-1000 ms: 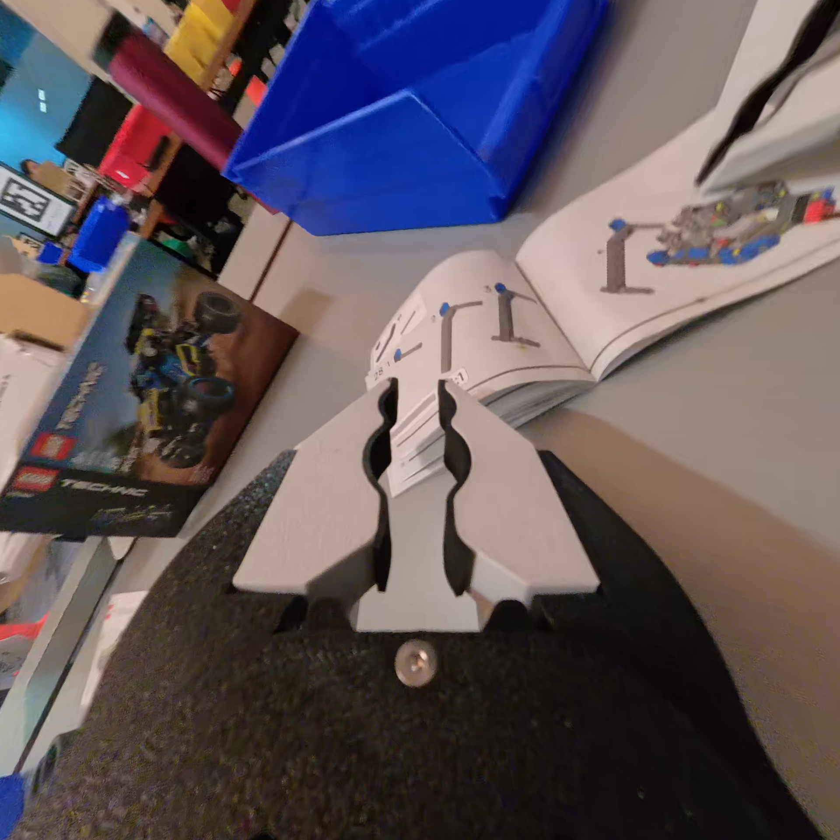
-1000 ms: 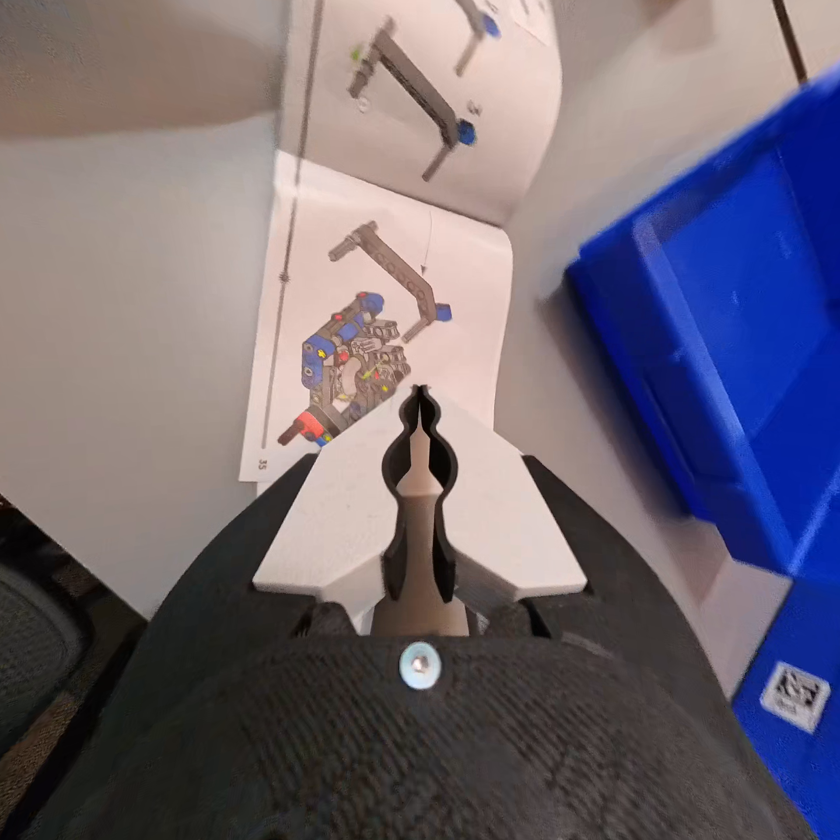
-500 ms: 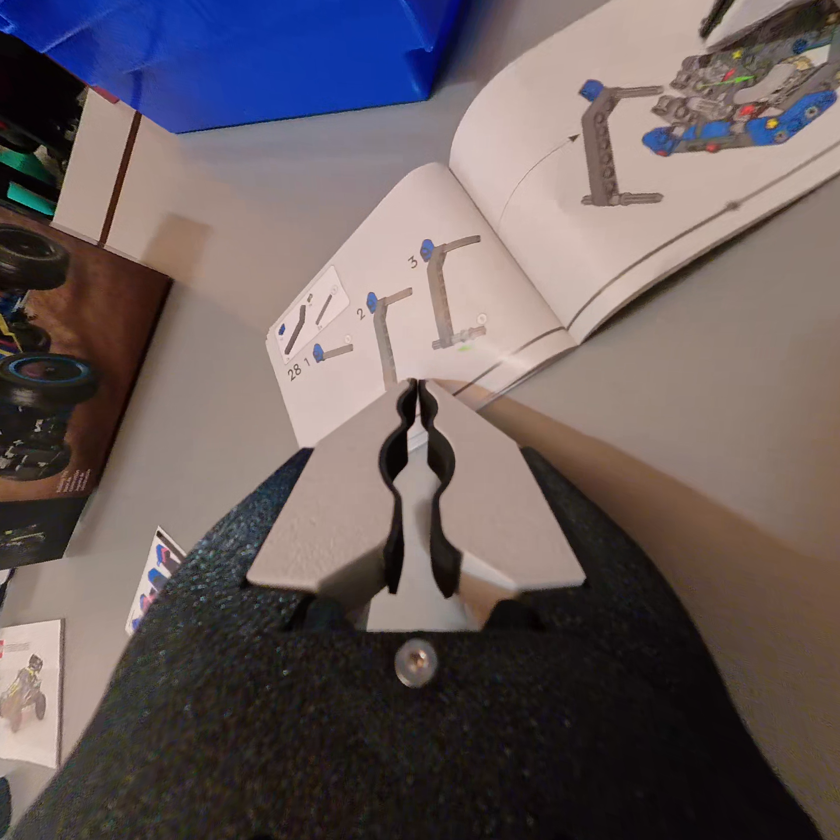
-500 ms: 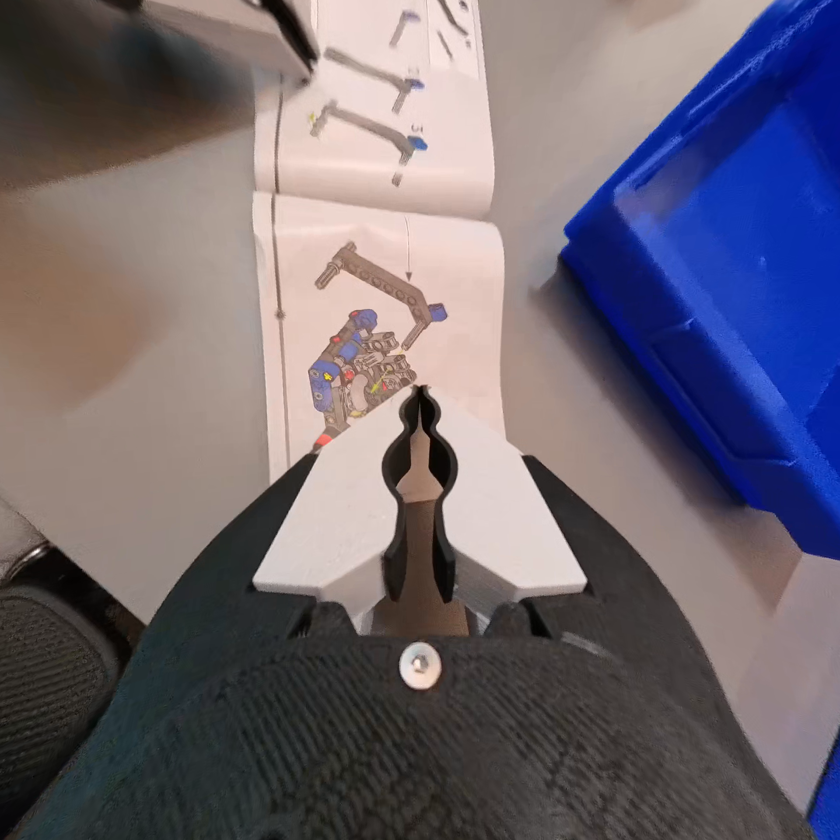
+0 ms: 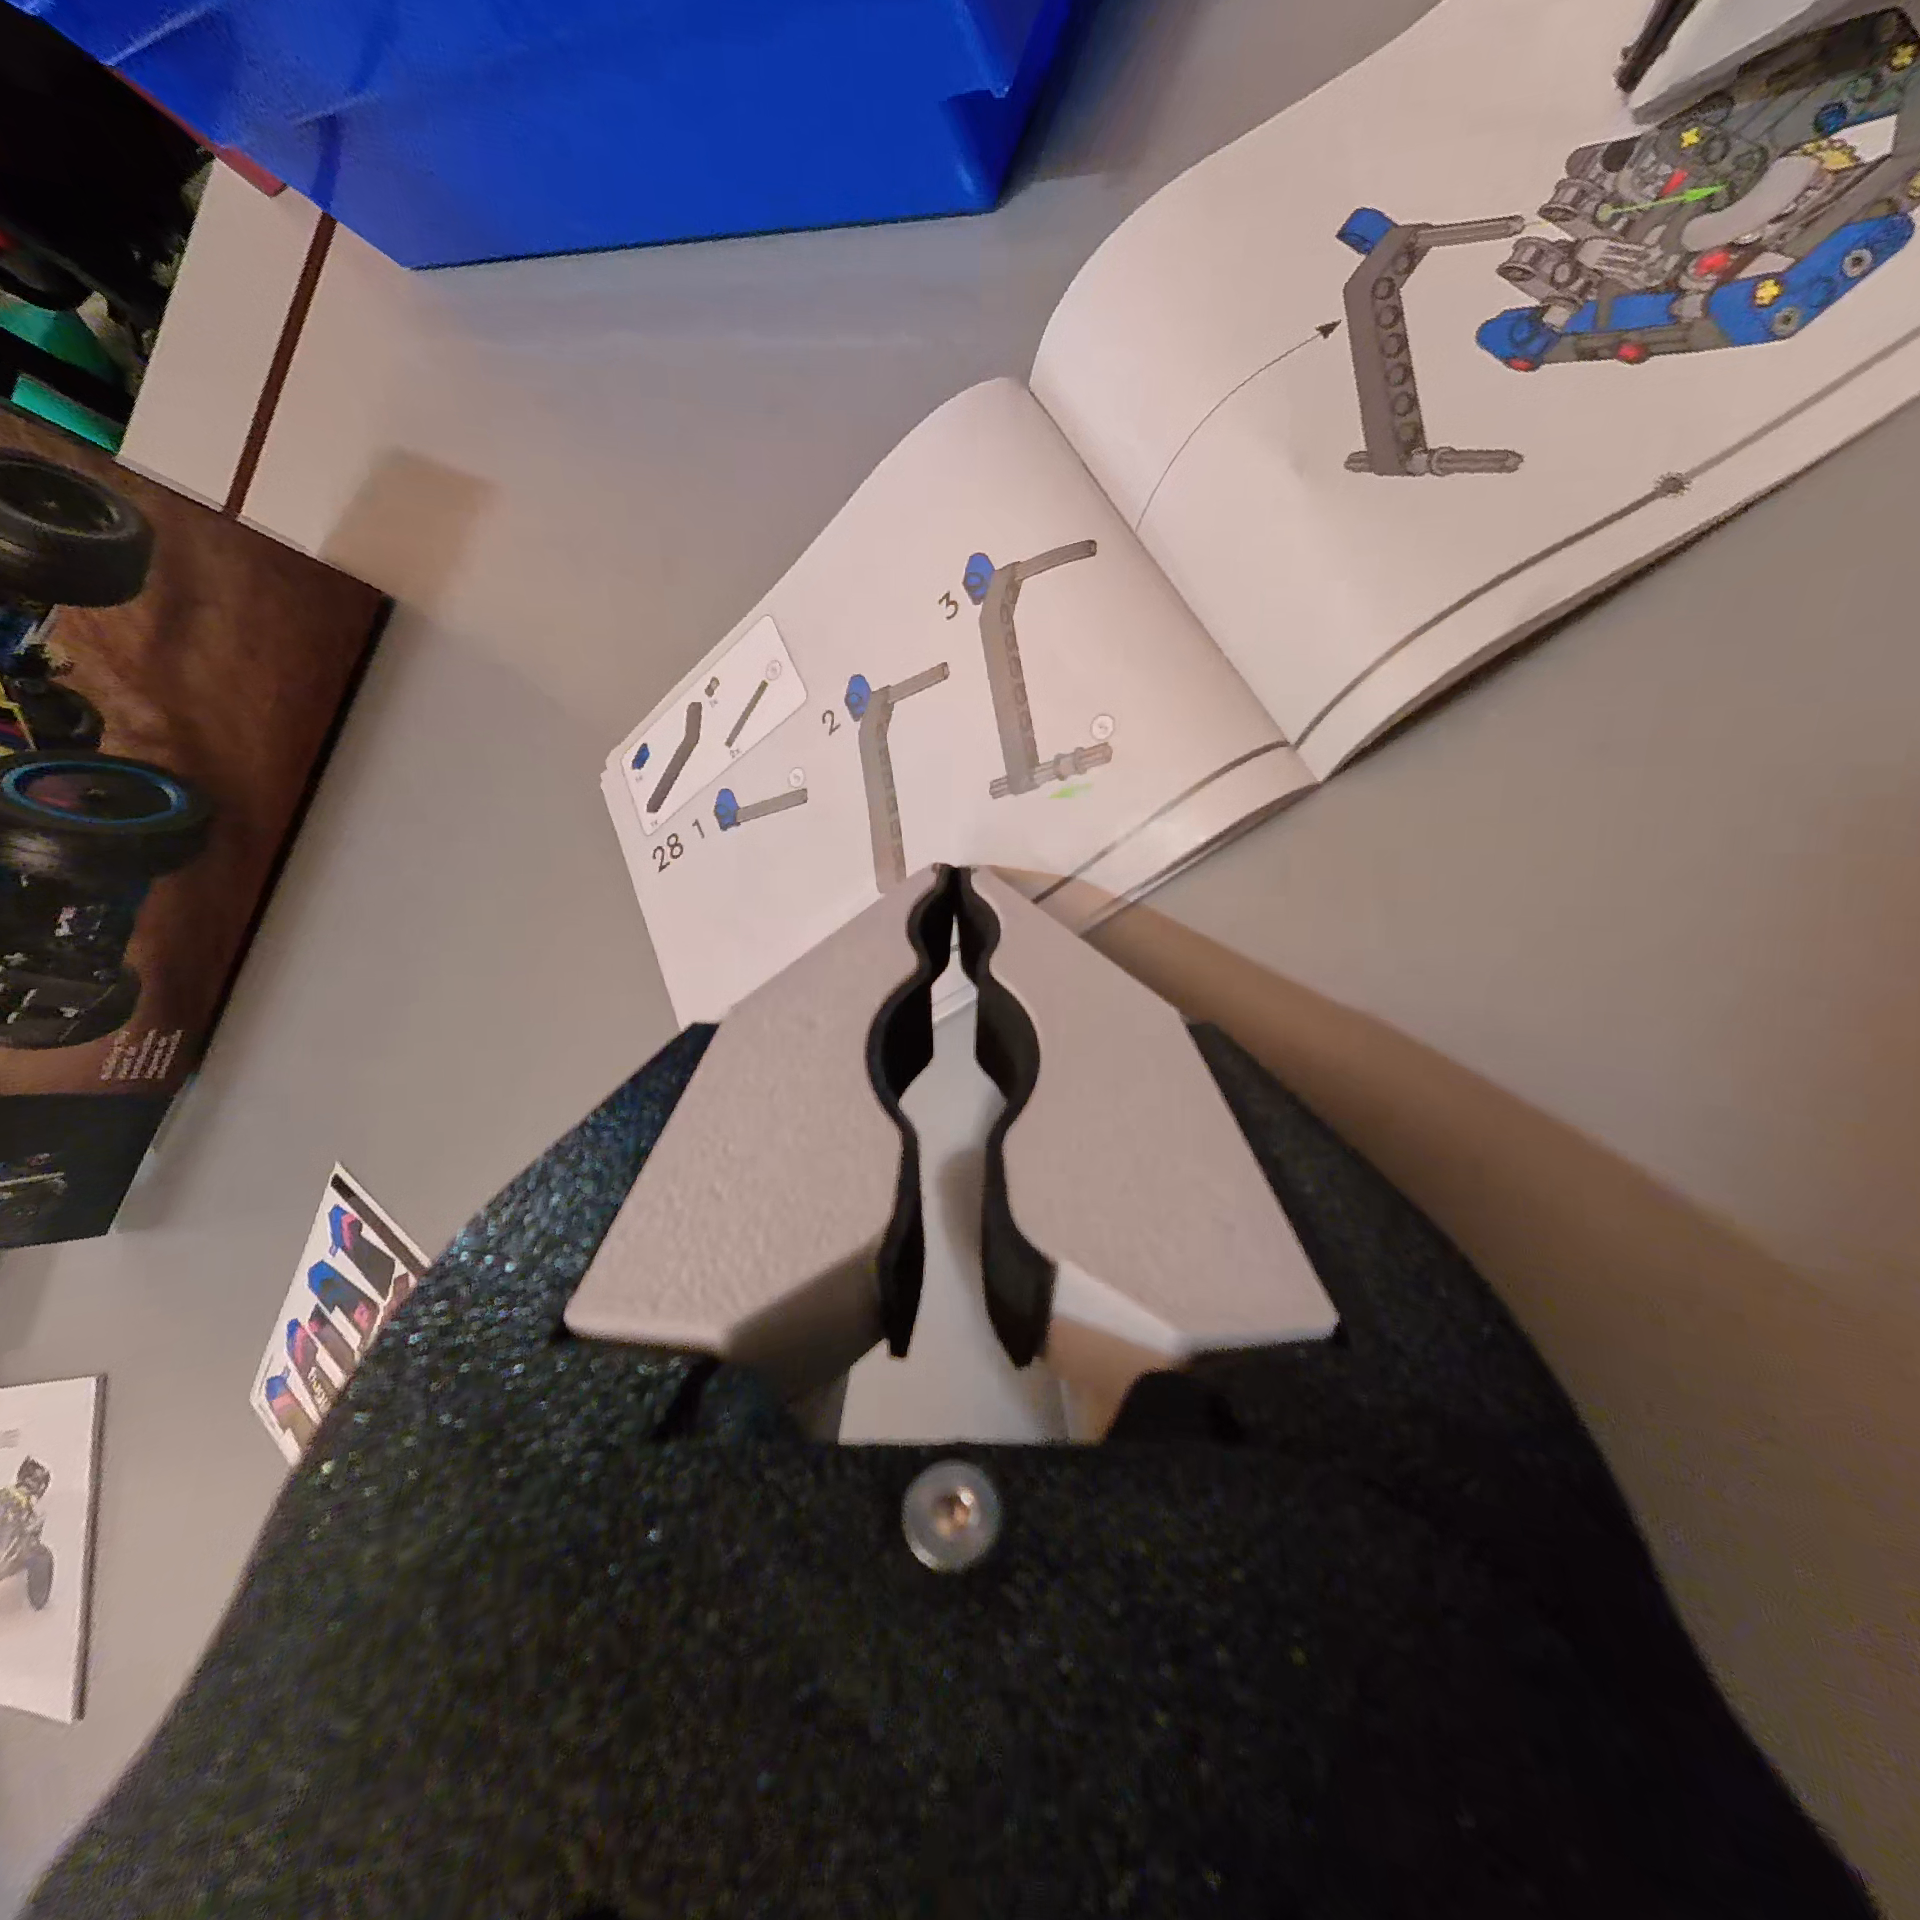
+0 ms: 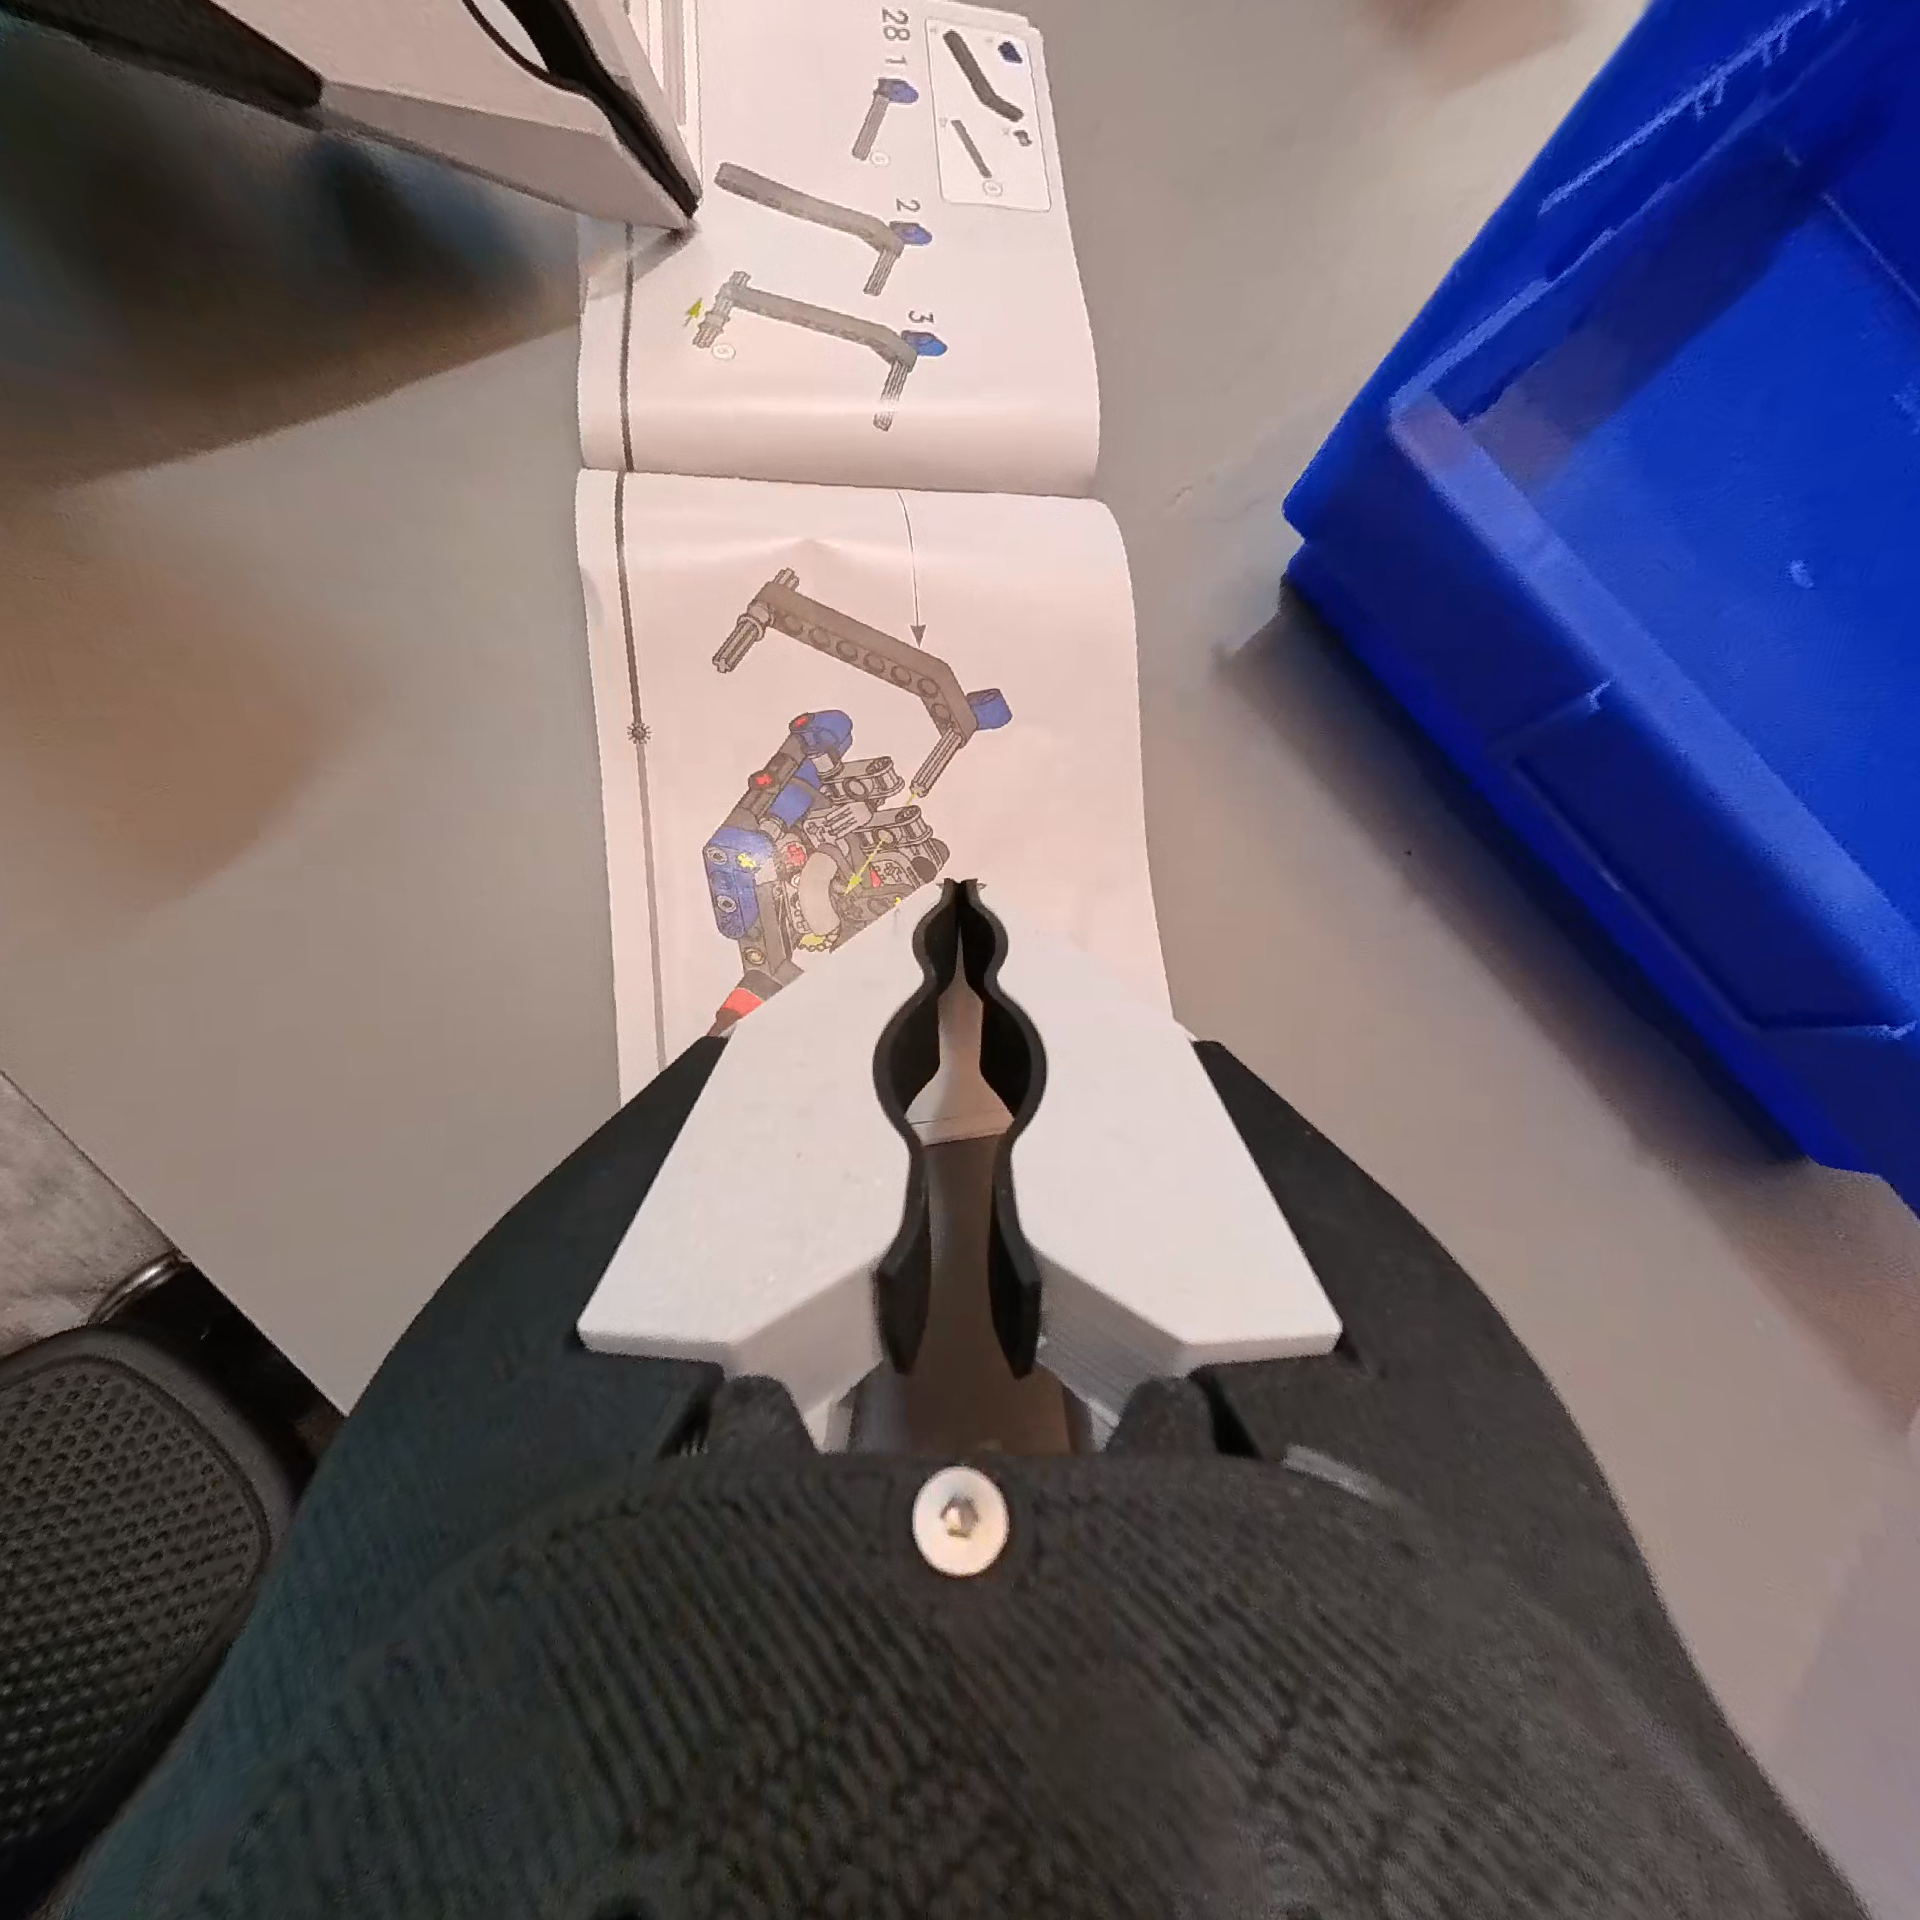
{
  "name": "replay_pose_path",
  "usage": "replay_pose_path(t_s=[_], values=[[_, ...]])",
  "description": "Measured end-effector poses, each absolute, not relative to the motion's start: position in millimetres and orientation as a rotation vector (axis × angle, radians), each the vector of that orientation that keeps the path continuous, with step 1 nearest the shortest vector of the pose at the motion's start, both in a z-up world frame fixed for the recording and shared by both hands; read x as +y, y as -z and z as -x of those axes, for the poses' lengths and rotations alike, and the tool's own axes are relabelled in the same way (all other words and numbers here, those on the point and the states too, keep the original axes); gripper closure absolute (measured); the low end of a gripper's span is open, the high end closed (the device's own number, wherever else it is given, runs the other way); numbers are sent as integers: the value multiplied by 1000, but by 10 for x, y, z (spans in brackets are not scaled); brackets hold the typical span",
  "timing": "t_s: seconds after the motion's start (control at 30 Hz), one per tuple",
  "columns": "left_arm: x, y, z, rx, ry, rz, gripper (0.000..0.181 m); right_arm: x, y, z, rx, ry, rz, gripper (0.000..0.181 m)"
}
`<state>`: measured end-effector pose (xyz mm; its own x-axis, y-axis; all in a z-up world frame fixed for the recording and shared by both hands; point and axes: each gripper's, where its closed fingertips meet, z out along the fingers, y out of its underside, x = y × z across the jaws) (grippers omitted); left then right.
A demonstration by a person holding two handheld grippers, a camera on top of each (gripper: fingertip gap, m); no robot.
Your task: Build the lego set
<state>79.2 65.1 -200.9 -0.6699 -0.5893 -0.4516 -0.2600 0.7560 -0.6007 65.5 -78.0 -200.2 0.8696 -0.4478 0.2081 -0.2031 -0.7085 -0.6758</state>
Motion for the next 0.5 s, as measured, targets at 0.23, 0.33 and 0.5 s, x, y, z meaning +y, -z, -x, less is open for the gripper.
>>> replay_pose_path(t_s=[0.23, 0.33, 0.5], values=[[686, 1881, -830, 2194, 739, 641, 178, -875, 1789, -791, 577, 565, 2260, 181], [668, 1716, -827, 2116, 823, 600, 178, -1022, 1580, -977, 700, 709, 2154, 181], [662, 1620, -774, 2030, 833, 469, 180, -986, 1175, -1305, 806, 828, 1983, 181]])
